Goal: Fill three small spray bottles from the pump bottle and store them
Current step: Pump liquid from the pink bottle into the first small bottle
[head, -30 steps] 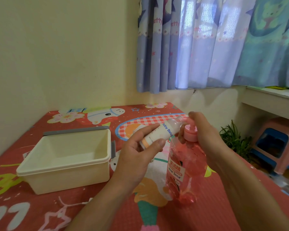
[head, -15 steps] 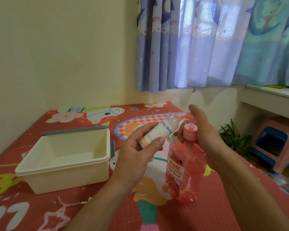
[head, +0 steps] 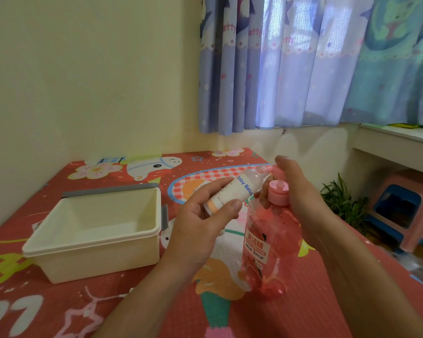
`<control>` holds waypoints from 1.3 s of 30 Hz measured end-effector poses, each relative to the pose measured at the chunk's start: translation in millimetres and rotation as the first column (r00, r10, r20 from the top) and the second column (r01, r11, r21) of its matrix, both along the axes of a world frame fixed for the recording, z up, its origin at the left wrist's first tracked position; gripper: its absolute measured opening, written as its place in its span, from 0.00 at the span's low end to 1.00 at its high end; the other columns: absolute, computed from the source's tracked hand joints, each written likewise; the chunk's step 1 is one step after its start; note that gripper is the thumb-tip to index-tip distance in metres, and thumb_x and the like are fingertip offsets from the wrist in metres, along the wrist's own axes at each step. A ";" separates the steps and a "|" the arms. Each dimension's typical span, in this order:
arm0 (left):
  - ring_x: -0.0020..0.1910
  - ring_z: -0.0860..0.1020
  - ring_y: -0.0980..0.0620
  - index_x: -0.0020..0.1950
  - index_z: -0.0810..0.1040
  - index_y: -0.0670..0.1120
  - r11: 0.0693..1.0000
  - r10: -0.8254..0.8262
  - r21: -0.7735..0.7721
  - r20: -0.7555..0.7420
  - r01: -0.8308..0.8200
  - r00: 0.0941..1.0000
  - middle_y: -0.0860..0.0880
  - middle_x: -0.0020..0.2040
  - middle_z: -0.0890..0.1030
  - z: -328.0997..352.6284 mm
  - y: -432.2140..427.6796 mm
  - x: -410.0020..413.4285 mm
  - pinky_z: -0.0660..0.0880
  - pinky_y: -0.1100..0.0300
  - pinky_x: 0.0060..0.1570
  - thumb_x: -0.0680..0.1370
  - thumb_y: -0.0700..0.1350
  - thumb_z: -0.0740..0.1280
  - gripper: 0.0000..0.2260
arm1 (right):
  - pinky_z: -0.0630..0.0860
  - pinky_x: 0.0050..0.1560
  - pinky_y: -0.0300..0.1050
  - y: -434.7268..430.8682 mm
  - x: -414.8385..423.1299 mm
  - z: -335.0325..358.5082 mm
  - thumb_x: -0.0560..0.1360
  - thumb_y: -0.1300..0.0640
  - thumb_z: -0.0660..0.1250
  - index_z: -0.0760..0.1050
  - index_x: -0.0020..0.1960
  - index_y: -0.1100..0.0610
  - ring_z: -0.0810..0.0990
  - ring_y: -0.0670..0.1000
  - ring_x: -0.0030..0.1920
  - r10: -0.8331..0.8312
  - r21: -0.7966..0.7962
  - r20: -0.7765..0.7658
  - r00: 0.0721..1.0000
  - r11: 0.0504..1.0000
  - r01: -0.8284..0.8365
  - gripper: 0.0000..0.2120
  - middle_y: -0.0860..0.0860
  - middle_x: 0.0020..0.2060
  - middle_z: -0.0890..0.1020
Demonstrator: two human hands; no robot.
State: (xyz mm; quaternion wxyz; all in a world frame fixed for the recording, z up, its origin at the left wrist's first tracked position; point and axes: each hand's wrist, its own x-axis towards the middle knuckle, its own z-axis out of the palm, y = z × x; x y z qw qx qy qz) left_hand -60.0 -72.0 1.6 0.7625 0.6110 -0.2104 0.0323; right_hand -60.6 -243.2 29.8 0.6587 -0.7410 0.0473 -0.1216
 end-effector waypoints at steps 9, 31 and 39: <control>0.39 0.81 0.58 0.59 0.80 0.51 1.000 0.002 0.013 0.001 -0.002 1.000 0.52 0.49 0.83 -0.8 0.6 0.9 0.74 0.70 0.36 0.73 0.40 0.71 0.16 | 0.68 0.38 0.47 0.6 -0.6 0.3 0.78 0.33 0.53 0.76 0.33 0.58 0.72 0.51 0.29 -0.005 0.010 0.007 1.000 1.000 0.005 0.32 0.55 0.28 0.78; 0.38 0.81 0.58 0.57 0.80 0.51 1.000 -0.009 -0.002 0.009 0.009 1.000 0.52 0.49 0.82 -1.1 1.5 0.0 0.74 0.70 0.35 0.72 0.39 0.71 0.15 | 0.68 0.36 0.46 2.8 -2.7 2.4 0.78 0.34 0.53 0.76 0.32 0.59 0.72 0.51 0.30 -0.020 0.006 -0.003 1.000 1.000 0.020 0.32 0.54 0.27 0.78; 0.40 0.80 0.58 0.57 0.80 0.52 1.000 0.001 0.017 0.015 -0.001 1.000 0.54 0.47 0.82 -3.4 1.6 1.6 0.73 0.70 0.36 0.73 0.38 0.71 0.15 | 0.67 0.33 0.45 2.6 -1.3 2.1 0.80 0.40 0.53 0.74 0.32 0.60 0.71 0.48 0.25 -0.024 0.001 -0.007 1.000 1.000 0.024 0.29 0.53 0.26 0.78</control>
